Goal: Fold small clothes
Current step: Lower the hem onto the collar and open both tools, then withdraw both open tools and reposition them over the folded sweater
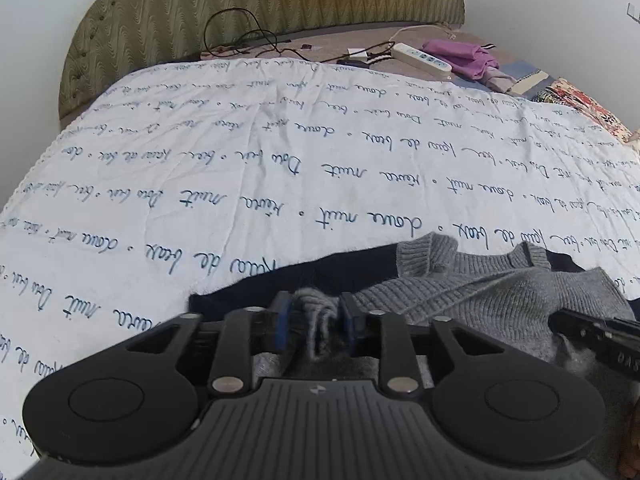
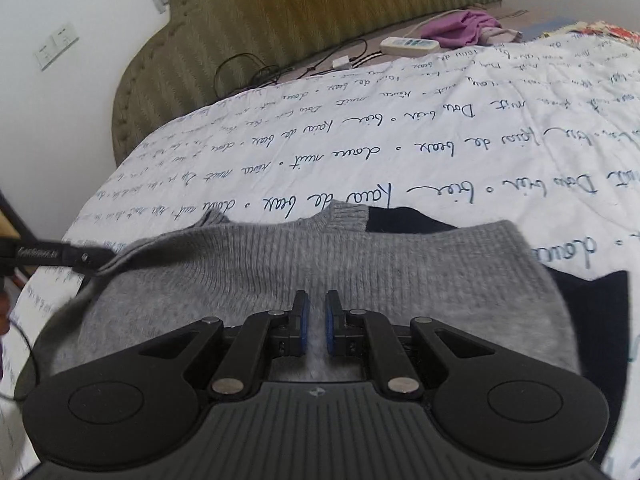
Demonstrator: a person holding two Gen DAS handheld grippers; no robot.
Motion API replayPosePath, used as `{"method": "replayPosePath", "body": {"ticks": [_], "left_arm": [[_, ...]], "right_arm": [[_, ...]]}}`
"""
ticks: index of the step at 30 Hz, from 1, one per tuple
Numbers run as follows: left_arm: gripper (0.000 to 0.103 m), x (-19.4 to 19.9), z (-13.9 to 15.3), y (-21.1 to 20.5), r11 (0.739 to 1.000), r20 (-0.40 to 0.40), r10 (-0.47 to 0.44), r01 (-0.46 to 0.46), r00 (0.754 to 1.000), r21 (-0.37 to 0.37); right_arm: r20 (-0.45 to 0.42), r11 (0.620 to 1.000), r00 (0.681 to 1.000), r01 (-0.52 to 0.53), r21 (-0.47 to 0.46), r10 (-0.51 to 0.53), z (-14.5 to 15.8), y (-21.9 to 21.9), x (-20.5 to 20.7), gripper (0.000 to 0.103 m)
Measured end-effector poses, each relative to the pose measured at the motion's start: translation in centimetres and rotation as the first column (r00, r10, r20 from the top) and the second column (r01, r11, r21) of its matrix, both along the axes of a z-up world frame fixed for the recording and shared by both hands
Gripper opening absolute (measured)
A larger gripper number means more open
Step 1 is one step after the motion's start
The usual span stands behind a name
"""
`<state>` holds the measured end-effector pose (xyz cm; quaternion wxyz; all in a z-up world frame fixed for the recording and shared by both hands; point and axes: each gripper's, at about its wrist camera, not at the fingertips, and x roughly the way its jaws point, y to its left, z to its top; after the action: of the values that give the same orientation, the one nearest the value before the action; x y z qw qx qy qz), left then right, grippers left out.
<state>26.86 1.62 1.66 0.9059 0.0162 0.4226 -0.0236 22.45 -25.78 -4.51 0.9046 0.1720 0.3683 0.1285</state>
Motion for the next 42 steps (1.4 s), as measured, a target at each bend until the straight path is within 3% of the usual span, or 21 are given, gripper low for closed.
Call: {"method": "replayPosePath", "body": {"ticks": [9,12,16,20,22,25,29,35,40,42], "left_arm": [[0.063,-0.3,0.8,1.1,0.999,0.035,0.016,-0.018,0.999,0.036],[0.069,-0.9,1.1,1.2,0.998,0.064,0.006,-0.01,0.998,0.063],[0.076,-1.9,1.3,1.0,0.996,0.105,-0.014,0.005,0.994,0.088],[0.083,-2.4,1.0,1.2,0.989,0.146,-0.004,-0.018,0.989,0.148],[0.083,-2.0,0.7,2.2,0.979,0.138,0.053,-0.079,0.989,0.189],[0.082,-2.1,0.7,4.7,0.985,0.11,0.086,-0.101,0.99,0.141],[0.082,-4.7,0.7,6.2,0.991,0.115,0.046,-0.059,0.992,0.116],[0.082,-10.2,-1.1,6.3,0.984,0.09,-0.049,0.033,0.995,0.174],[0.083,-13.2,-2.8,7.5,0.976,0.051,-0.05,0.038,0.997,0.216],[0.083,-13.9,-3.1,8.3,0.978,0.035,-0.042,0.034,0.999,0.207]], "right_arm": [[0.006,0.992,0.993,0.122,0.01,-0.122,0.5,-0.1,1.3,0.009],[0.054,0.998,0.998,0.047,-0.034,-0.045,1.6,1.7,0.0,0.009],[0.039,0.988,0.993,-0.103,-0.112,0.108,1.6,5.1,-0.3,0.01],[0.013,0.978,0.997,-0.077,-0.195,0.081,0.7,6.9,0.8,0.015],[0.009,0.985,1.0,-0.014,-0.17,0.016,0.9,6.7,1.0,0.015],[0.06,0.985,0.998,-0.025,-0.171,0.036,2.0,7.8,0.0,0.016],[0.09,0.975,0.983,-0.142,-0.17,0.159,3.1,10.4,-0.4,0.018],[0.046,0.969,0.969,-0.241,-0.044,0.243,3.2,14.1,2.0,0.021],[-0.041,0.967,0.966,-0.255,-0.001,0.255,2.5,17.8,5.9,0.05],[-0.067,0.965,0.964,-0.253,0.062,0.257,2.6,18.9,6.9,0.051]]}}
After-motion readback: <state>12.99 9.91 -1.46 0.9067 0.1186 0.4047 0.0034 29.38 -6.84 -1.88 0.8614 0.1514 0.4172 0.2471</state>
